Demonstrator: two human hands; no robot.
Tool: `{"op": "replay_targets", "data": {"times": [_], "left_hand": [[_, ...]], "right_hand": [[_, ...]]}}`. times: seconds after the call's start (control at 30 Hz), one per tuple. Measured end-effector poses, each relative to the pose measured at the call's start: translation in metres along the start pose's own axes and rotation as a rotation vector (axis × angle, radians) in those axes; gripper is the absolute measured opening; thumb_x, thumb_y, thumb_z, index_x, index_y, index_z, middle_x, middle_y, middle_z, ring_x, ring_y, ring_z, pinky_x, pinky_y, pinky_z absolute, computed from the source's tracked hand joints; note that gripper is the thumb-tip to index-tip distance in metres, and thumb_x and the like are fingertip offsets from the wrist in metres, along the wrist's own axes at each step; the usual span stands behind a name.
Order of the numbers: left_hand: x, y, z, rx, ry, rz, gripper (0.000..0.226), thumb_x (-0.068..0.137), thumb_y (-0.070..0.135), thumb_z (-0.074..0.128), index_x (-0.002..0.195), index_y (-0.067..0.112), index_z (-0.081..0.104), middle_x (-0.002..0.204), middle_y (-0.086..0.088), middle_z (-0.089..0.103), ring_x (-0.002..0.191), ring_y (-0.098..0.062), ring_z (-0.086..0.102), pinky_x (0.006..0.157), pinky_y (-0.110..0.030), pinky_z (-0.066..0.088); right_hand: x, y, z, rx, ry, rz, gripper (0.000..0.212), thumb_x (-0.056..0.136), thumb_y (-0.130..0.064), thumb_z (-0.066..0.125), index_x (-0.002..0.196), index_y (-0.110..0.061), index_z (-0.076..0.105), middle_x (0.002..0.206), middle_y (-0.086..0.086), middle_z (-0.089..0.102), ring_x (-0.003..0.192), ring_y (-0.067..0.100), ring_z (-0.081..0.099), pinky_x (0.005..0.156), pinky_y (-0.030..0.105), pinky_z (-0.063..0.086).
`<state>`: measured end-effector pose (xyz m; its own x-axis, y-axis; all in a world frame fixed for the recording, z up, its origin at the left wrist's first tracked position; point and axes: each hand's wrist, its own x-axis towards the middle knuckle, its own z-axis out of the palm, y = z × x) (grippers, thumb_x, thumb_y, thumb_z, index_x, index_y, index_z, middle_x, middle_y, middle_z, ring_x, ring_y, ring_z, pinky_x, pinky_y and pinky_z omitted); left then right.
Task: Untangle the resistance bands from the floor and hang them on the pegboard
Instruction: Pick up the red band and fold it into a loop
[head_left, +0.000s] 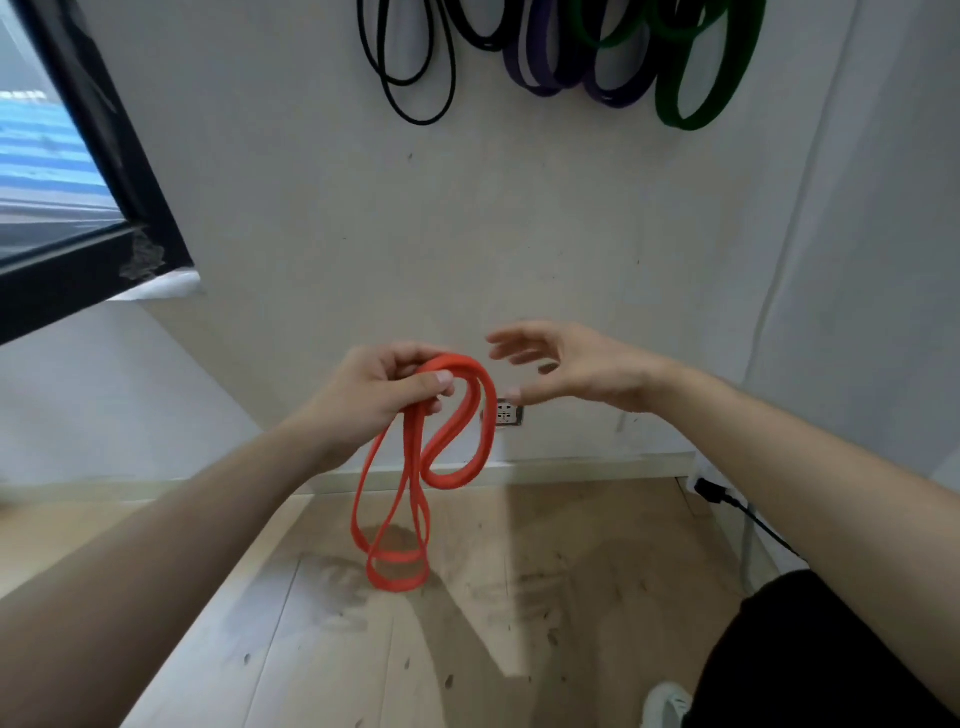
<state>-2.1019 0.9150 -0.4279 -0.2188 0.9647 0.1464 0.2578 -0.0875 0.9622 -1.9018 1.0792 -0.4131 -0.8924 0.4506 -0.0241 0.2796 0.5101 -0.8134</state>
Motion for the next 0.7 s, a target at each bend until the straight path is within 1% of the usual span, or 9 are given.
{"op": "replay_targets", "data": {"times": [0.07, 0.1, 0.17, 0.23, 0.3, 0.4, 0.47, 0.57, 0.7], "left_hand": [[-0.002, 0.003, 0.001, 0.040, -0.031, 0.028, 0.019, 0.095, 0.006, 0.065, 0.109, 0.014, 0.073, 0.081, 0.007, 0.075, 0.073, -0.003, 0.068, 0.070, -0.015, 0.054], [-0.004, 0.005, 0.001, 0.050, -0.039, 0.036, 0.020, 0.094, 0.005, 0.065, 0.110, 0.014, 0.073, 0.082, 0.007, 0.076, 0.072, -0.003, 0.068, 0.070, -0.015, 0.053], [-0.007, 0.006, 0.000, 0.064, -0.046, 0.029, 0.021, 0.093, 0.006, 0.067, 0.113, 0.012, 0.072, 0.083, 0.006, 0.076, 0.073, -0.003, 0.067, 0.071, -0.016, 0.053], [-0.011, 0.004, -0.002, 0.102, -0.052, 0.007, 0.025, 0.090, 0.007, 0.072, 0.114, 0.014, 0.071, 0.084, 0.003, 0.075, 0.078, -0.008, 0.068, 0.075, -0.021, 0.055], [-0.014, 0.002, -0.002, 0.146, -0.077, 0.000, 0.034, 0.085, 0.006, 0.078, 0.115, 0.018, 0.068, 0.087, -0.002, 0.075, 0.081, -0.014, 0.072, 0.078, -0.025, 0.057], [-0.016, 0.001, 0.004, 0.162, -0.100, 0.013, 0.042, 0.083, 0.005, 0.080, 0.117, 0.018, 0.059, 0.087, -0.006, 0.077, 0.082, -0.020, 0.075, 0.076, -0.026, 0.059], [-0.014, -0.001, 0.007, 0.158, -0.072, 0.009, 0.041, 0.084, 0.006, 0.079, 0.114, 0.018, 0.055, 0.085, -0.004, 0.077, 0.080, -0.019, 0.075, 0.073, -0.027, 0.059], [-0.014, -0.007, 0.010, 0.179, -0.050, 0.004, 0.037, 0.086, 0.006, 0.077, 0.114, 0.016, 0.055, 0.086, -0.004, 0.073, 0.081, -0.019, 0.072, 0.075, -0.029, 0.060], [-0.015, -0.015, 0.009, 0.212, -0.043, 0.003, 0.024, 0.091, 0.010, 0.073, 0.111, 0.019, 0.063, 0.088, 0.006, 0.072, 0.085, -0.019, 0.075, 0.081, -0.031, 0.061]], "right_hand": [[0.004, -0.016, 0.020, -0.016, -0.026, -0.077, 0.067, 0.080, -0.041, 0.082, 0.139, -0.025, 0.054, 0.127, -0.012, 0.065, 0.120, 0.001, 0.058, 0.097, 0.018, 0.044], [0.006, -0.020, 0.030, -0.021, -0.038, -0.107, 0.057, 0.082, -0.041, 0.080, 0.132, -0.023, 0.059, 0.115, -0.012, 0.069, 0.108, 0.002, 0.064, 0.091, 0.021, 0.049], [0.006, -0.026, 0.042, -0.031, -0.033, -0.135, 0.029, 0.089, -0.034, 0.075, 0.113, -0.018, 0.067, 0.086, 0.002, 0.069, 0.079, 0.013, 0.065, 0.072, 0.034, 0.053], [0.005, -0.032, 0.040, -0.075, -0.024, -0.098, 0.021, 0.093, -0.029, 0.070, 0.106, -0.012, 0.069, 0.083, 0.015, 0.070, 0.073, 0.022, 0.069, 0.072, 0.044, 0.056], [0.003, -0.034, 0.032, -0.110, -0.038, -0.059, 0.019, 0.093, -0.027, 0.070, 0.101, -0.010, 0.070, 0.077, 0.013, 0.067, 0.069, 0.022, 0.069, 0.074, 0.048, 0.059], [-0.001, -0.041, 0.024, -0.144, 0.004, -0.072, 0.012, 0.092, -0.025, 0.071, 0.089, -0.013, 0.071, 0.065, 0.000, 0.062, 0.060, 0.016, 0.064, 0.063, 0.037, 0.059], [-0.005, -0.047, 0.020, -0.199, 0.078, -0.112, 0.012, 0.092, -0.025, 0.072, 0.093, -0.013, 0.073, 0.062, -0.004, 0.061, 0.058, 0.011, 0.063, 0.060, 0.028, 0.056], [-0.008, -0.054, 0.012, -0.213, 0.211, -0.195, 0.015, 0.093, -0.023, 0.070, 0.098, -0.010, 0.073, 0.068, 0.002, 0.063, 0.061, 0.010, 0.061, 0.064, 0.028, 0.054], [-0.009, -0.051, 0.005, -0.030, 0.418, -0.281, 0.017, 0.097, -0.015, 0.065, 0.102, 0.000, 0.070, 0.073, 0.004, 0.059, 0.064, 0.012, 0.058, 0.064, 0.027, 0.051]]}}
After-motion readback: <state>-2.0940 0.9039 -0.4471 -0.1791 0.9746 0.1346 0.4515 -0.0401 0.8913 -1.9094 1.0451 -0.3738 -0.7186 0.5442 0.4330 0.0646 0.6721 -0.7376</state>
